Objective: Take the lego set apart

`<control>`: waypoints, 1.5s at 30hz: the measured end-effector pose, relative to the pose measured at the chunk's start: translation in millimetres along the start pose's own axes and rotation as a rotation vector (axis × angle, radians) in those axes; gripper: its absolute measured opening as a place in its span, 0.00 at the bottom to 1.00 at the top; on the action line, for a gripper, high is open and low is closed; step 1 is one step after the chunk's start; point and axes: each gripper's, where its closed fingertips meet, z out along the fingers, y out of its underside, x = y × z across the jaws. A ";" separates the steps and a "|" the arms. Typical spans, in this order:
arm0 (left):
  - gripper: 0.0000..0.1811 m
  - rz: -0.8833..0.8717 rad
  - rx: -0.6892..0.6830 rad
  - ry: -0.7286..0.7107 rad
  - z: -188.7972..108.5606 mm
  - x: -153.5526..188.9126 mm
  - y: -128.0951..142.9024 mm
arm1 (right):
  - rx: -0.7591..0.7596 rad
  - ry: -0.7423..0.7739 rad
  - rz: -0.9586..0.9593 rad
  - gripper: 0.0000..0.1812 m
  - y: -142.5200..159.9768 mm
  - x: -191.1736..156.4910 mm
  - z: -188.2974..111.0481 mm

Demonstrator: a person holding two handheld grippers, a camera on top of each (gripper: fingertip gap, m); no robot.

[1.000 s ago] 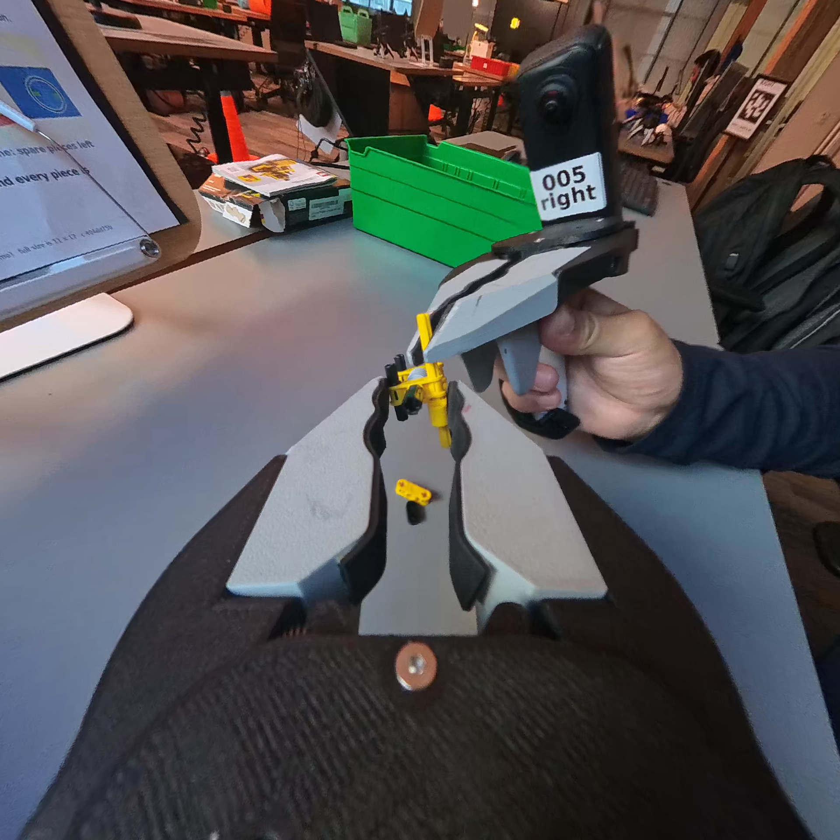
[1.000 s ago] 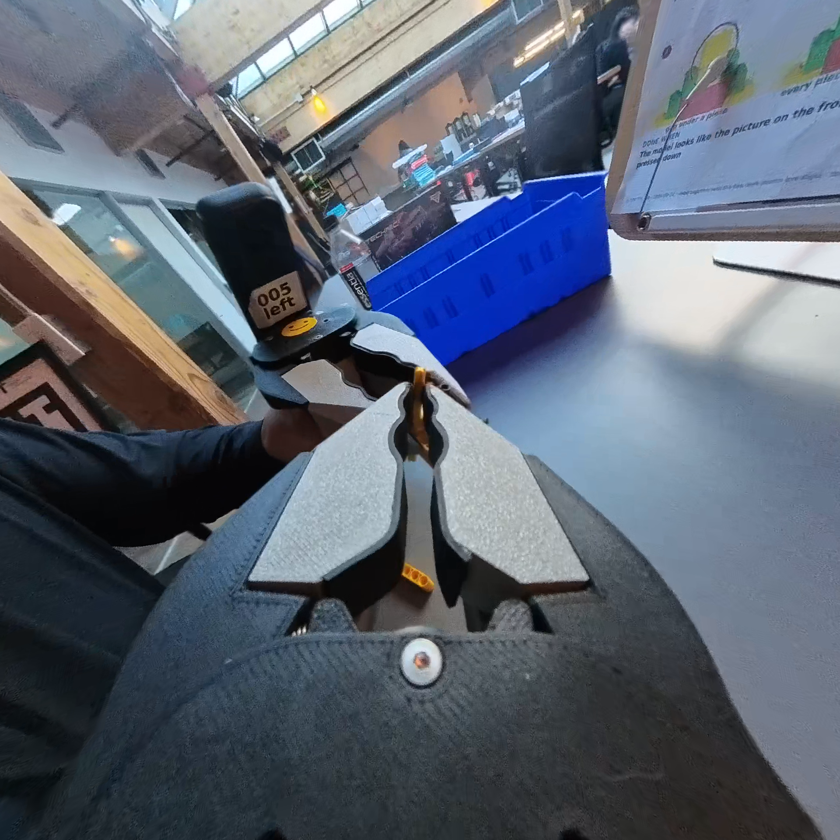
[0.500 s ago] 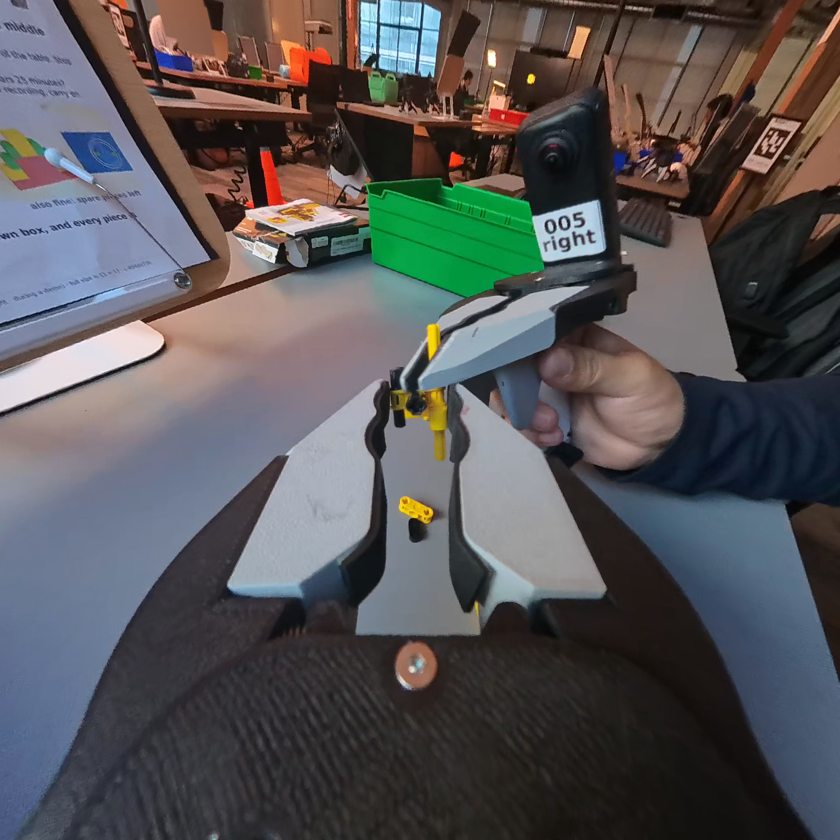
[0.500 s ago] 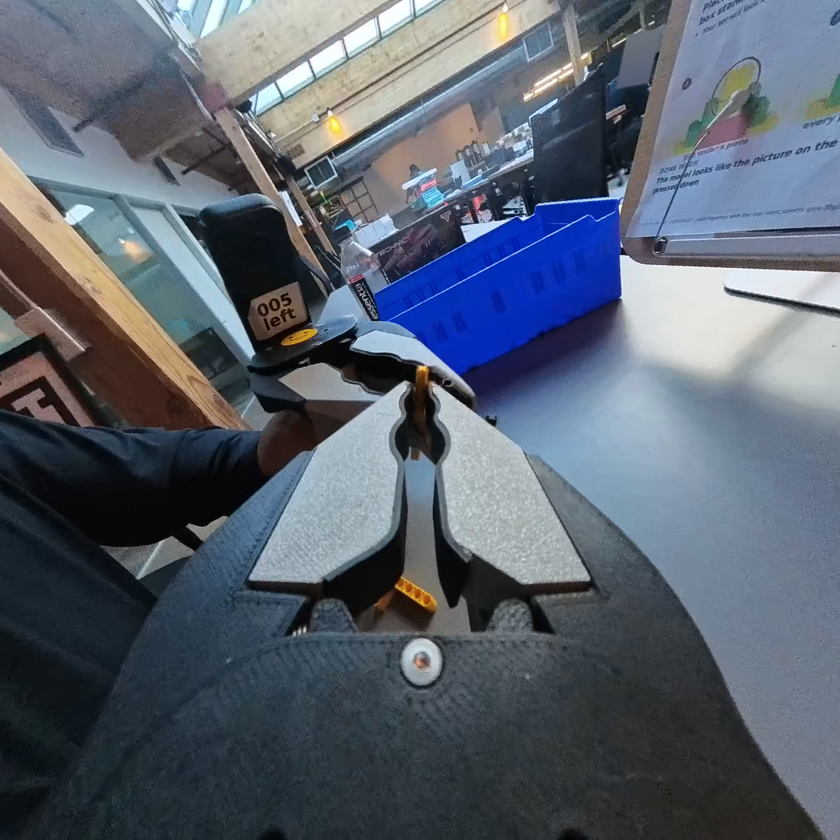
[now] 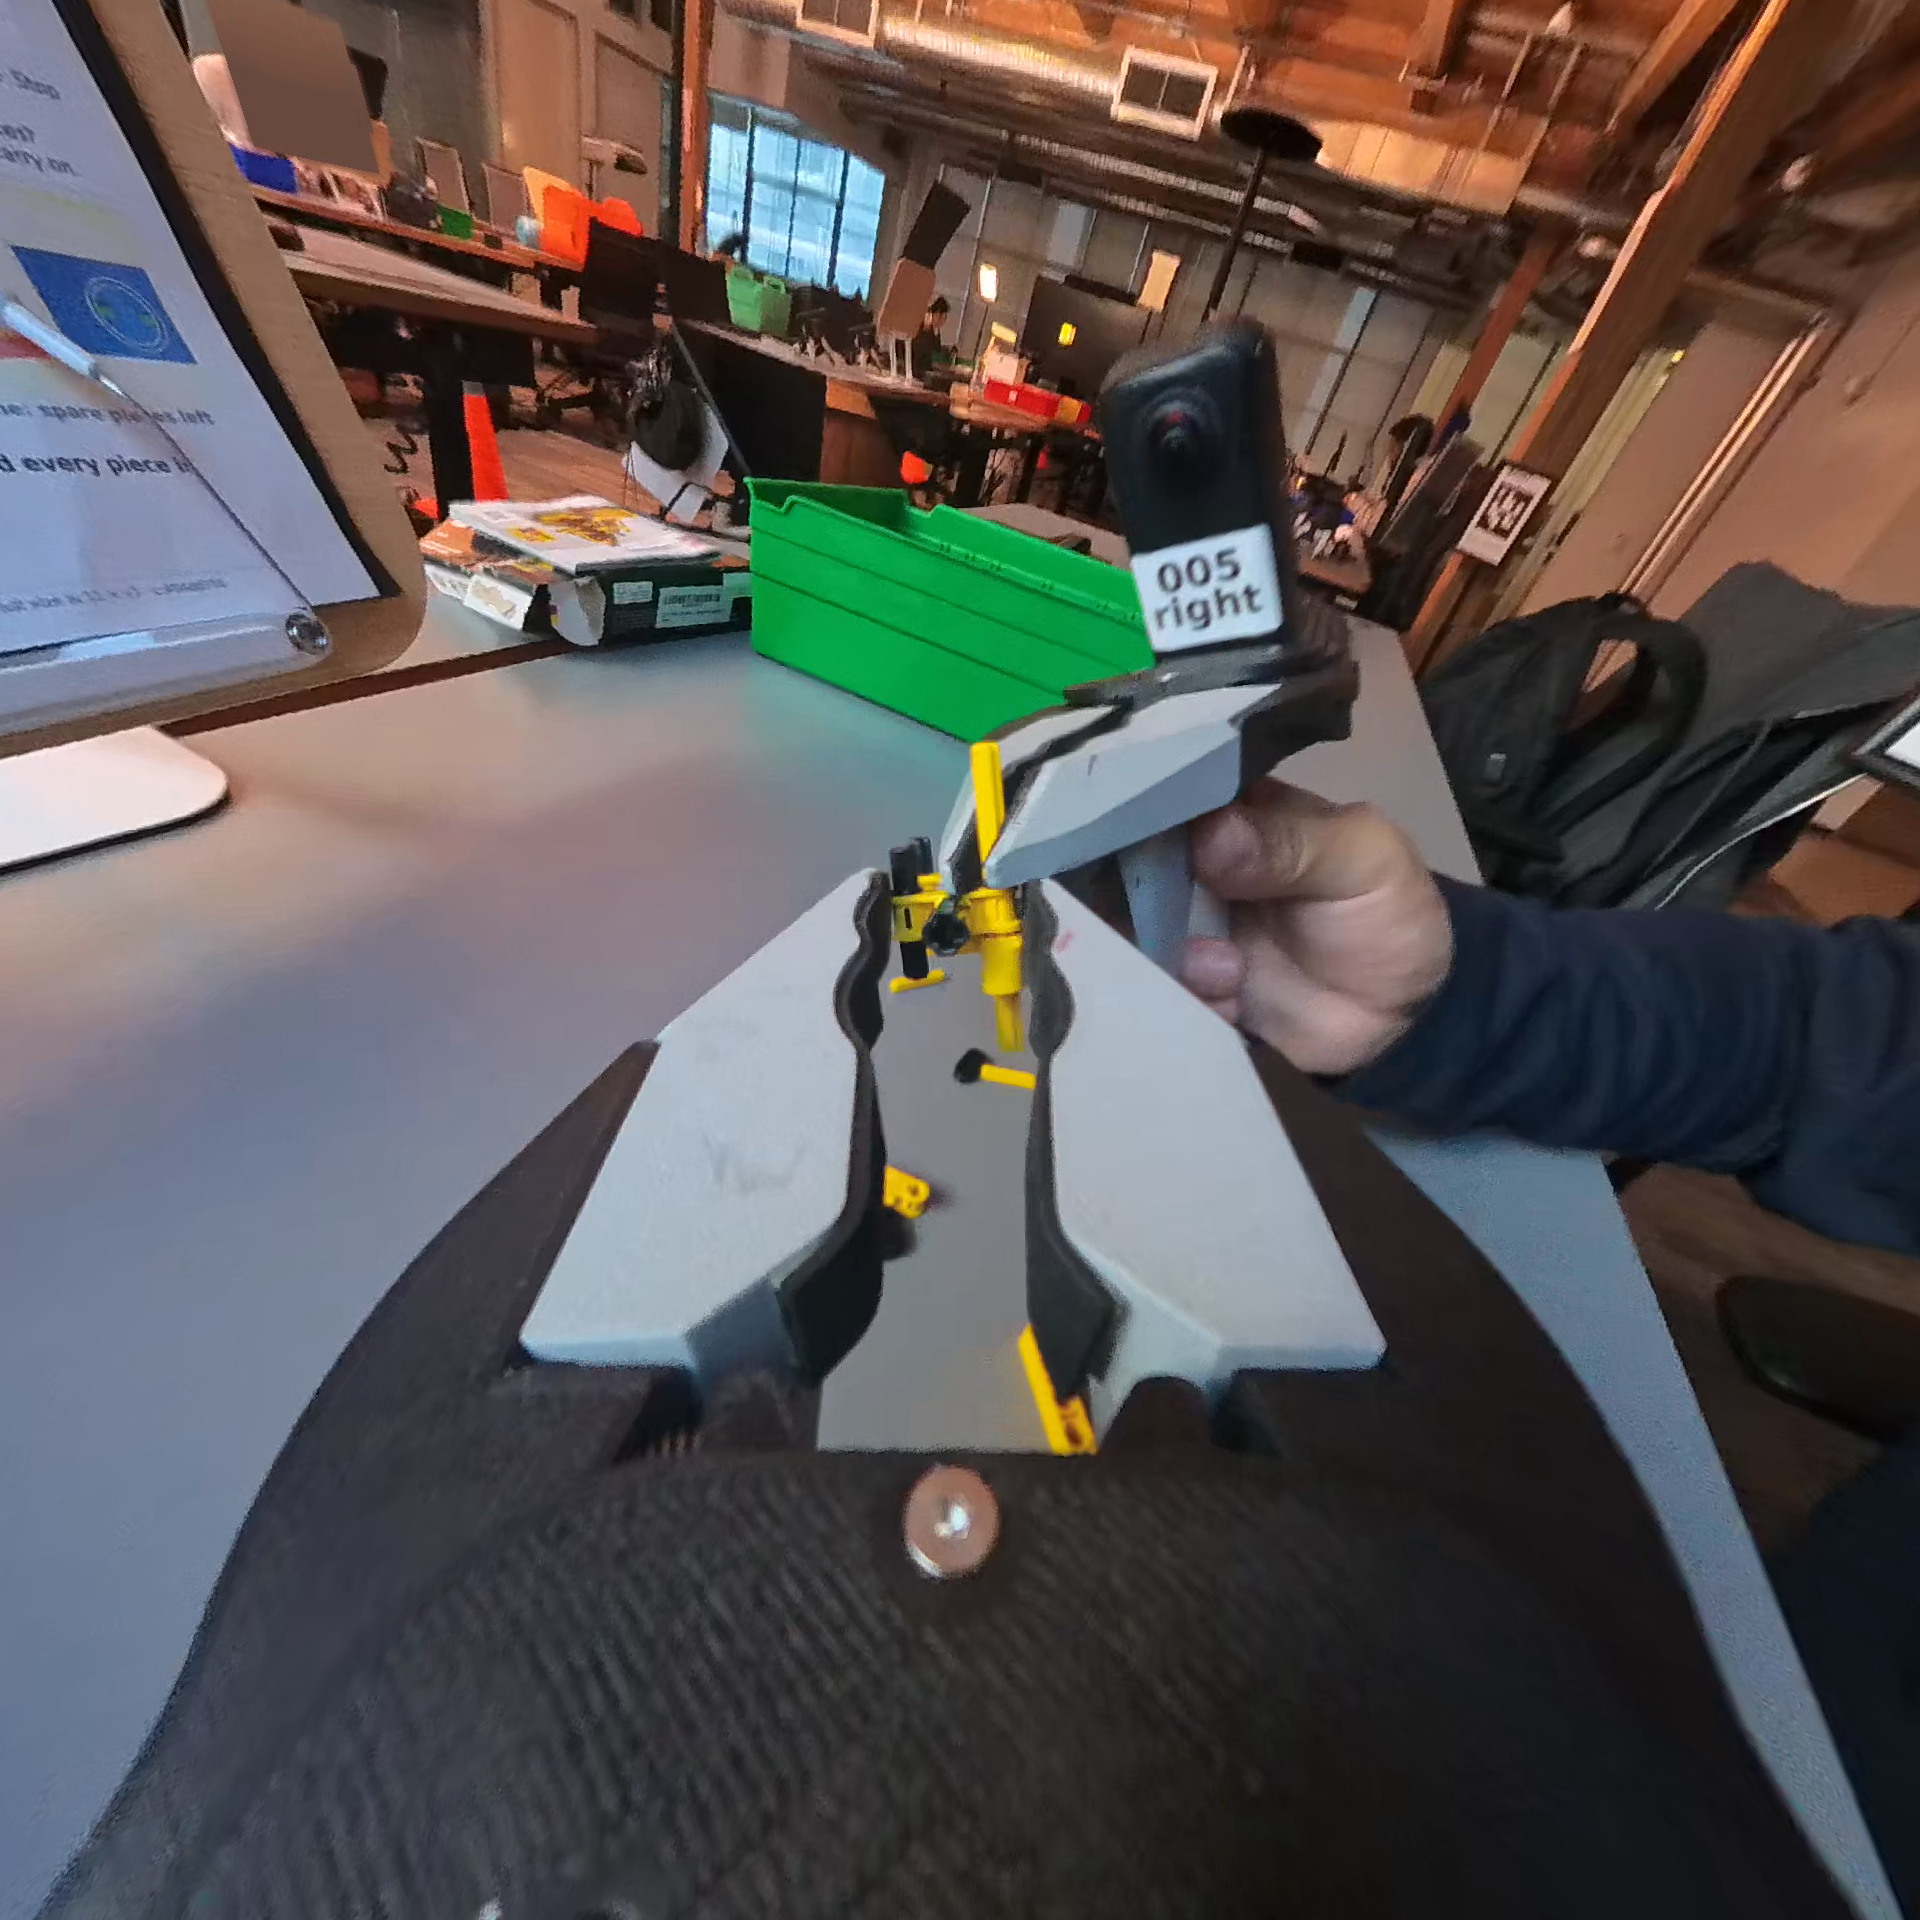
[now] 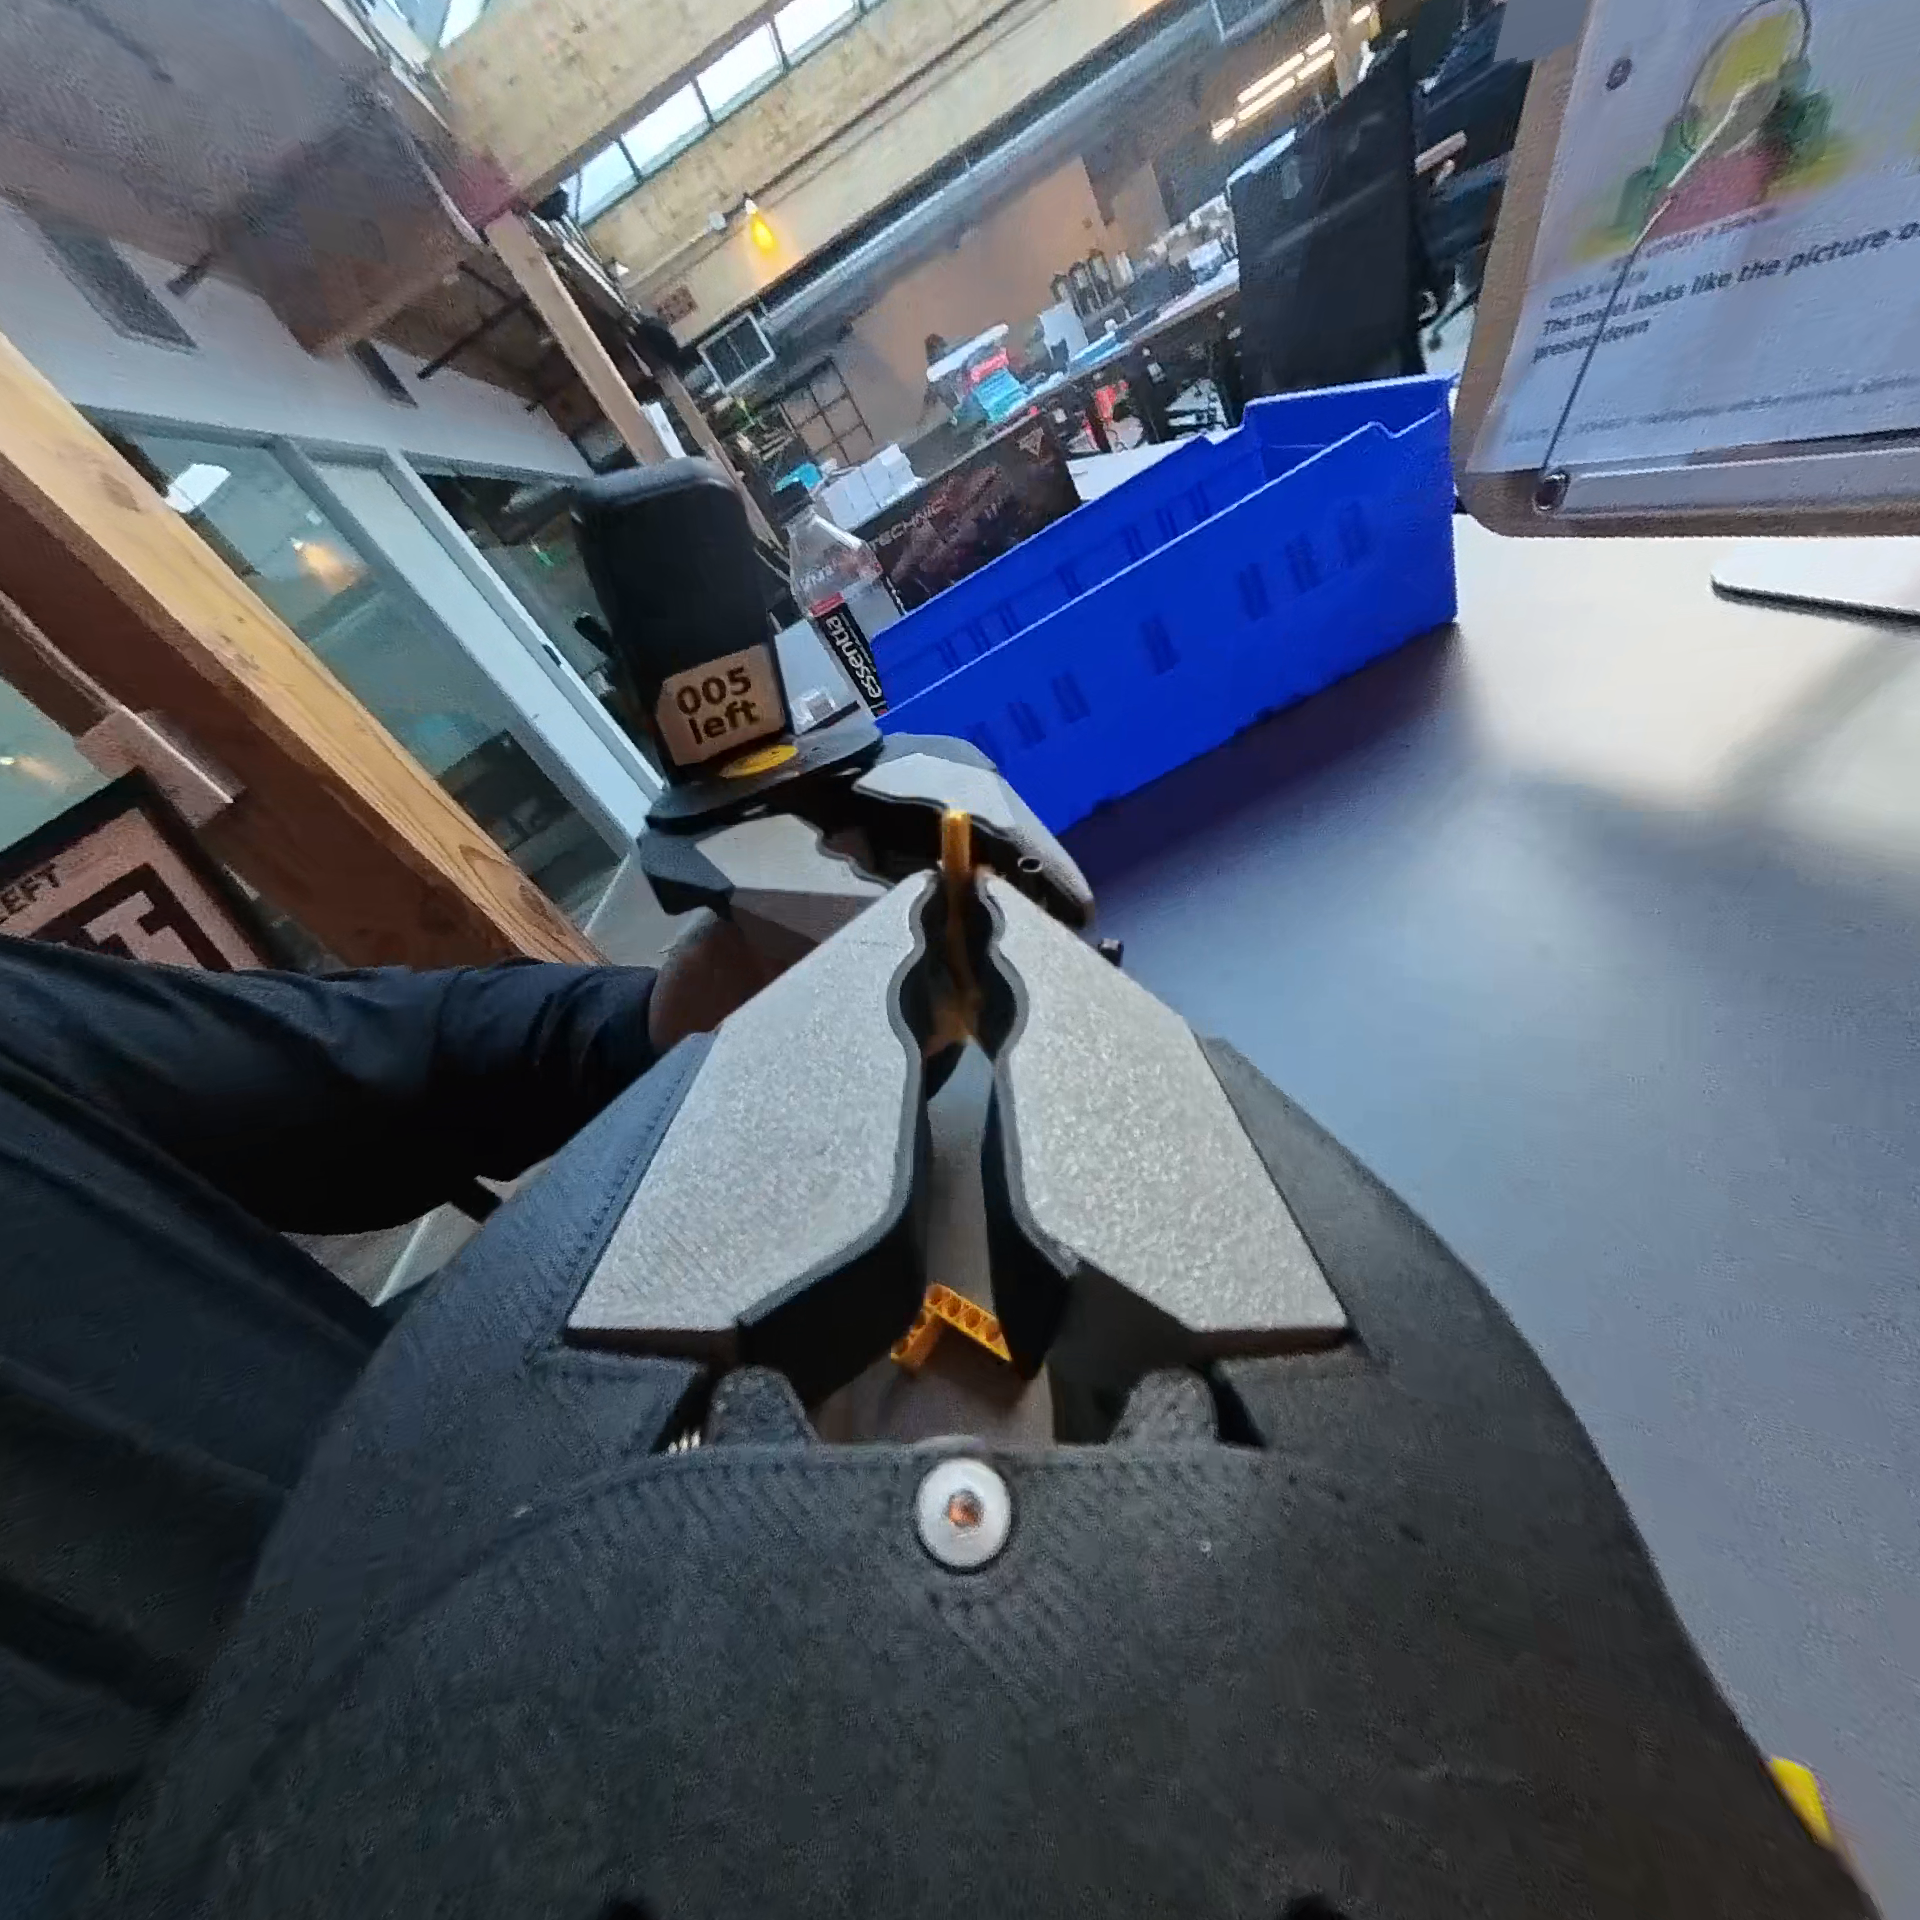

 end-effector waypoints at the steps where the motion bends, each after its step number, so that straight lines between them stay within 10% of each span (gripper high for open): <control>1: 0.12 -0.006 -0.022 -0.004 0.5 -1.5 1.6 | 0.000 0.012 0.007 0.00 -0.8 1.2 0.0; 45: 0.13 -0.244 0.165 -0.018 -4.6 -19.8 -21.7 | 0.179 0.093 0.047 0.00 -48.4 15.0 13.2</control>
